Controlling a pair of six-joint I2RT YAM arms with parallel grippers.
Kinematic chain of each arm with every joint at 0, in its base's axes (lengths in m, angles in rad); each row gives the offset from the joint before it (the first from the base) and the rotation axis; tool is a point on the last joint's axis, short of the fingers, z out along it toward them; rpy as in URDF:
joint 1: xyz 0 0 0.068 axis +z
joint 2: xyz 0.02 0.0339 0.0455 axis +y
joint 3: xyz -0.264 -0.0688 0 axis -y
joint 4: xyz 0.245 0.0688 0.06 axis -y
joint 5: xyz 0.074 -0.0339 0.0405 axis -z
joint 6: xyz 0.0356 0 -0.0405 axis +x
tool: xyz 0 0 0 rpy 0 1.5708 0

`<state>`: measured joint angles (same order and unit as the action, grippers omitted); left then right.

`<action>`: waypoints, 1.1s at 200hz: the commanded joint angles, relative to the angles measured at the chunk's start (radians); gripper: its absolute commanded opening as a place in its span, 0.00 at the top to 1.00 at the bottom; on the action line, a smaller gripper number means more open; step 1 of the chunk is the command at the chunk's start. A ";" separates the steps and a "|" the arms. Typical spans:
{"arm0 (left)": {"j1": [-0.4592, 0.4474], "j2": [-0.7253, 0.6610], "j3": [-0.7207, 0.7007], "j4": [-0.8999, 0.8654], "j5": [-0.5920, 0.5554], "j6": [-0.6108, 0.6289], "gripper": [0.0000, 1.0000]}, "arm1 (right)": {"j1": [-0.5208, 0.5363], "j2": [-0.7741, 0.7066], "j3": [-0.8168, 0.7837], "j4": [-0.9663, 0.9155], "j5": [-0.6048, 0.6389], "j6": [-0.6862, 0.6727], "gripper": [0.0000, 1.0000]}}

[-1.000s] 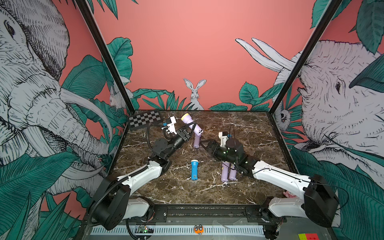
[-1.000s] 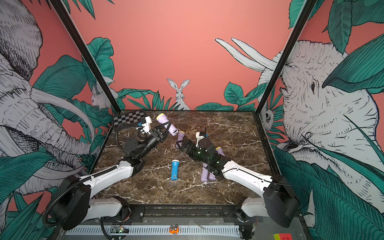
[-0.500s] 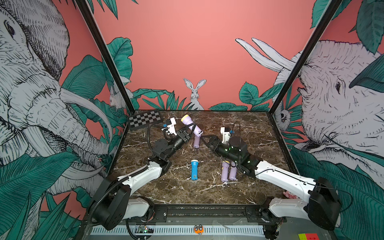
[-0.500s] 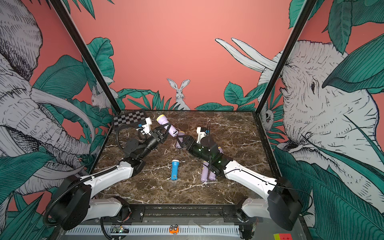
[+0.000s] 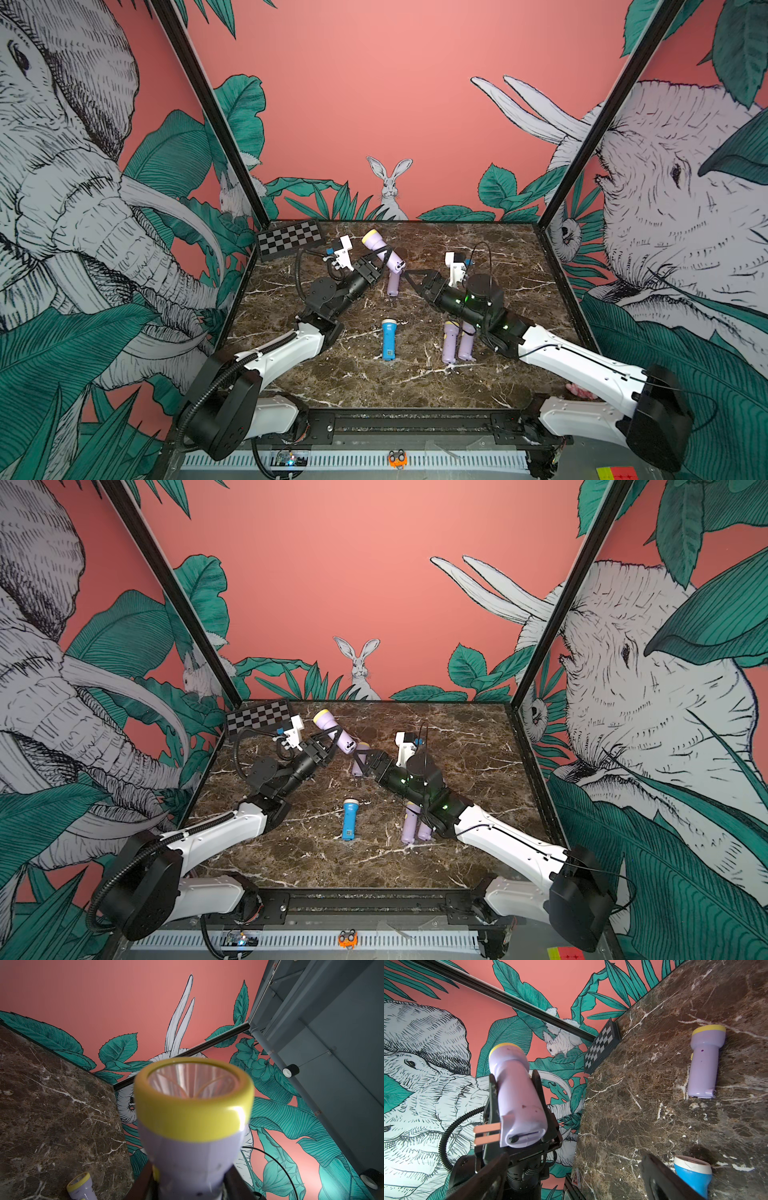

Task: Close the plug at the bottom of the flashlight
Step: Close the plug of the flashlight.

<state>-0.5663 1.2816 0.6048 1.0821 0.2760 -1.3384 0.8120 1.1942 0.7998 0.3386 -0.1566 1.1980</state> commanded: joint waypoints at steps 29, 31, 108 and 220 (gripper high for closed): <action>0.002 -0.027 0.005 0.036 0.003 -0.006 1.00 | 0.006 0.049 0.047 0.055 -0.002 -0.002 0.01; 0.002 -0.027 0.006 0.036 0.004 -0.006 1.00 | 0.006 0.050 0.048 0.056 -0.003 -0.003 0.01; 0.002 -0.023 -0.007 0.053 0.005 -0.013 1.00 | 0.006 0.045 0.081 0.024 0.007 -0.022 0.01; 0.000 0.031 -0.015 0.254 -0.065 -0.149 1.00 | 0.004 0.133 -0.035 0.512 -0.008 0.084 0.01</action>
<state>-0.5644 1.3598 0.5972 1.2385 0.2230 -1.4704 0.8120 1.3235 0.7624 0.6632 -0.1471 1.2648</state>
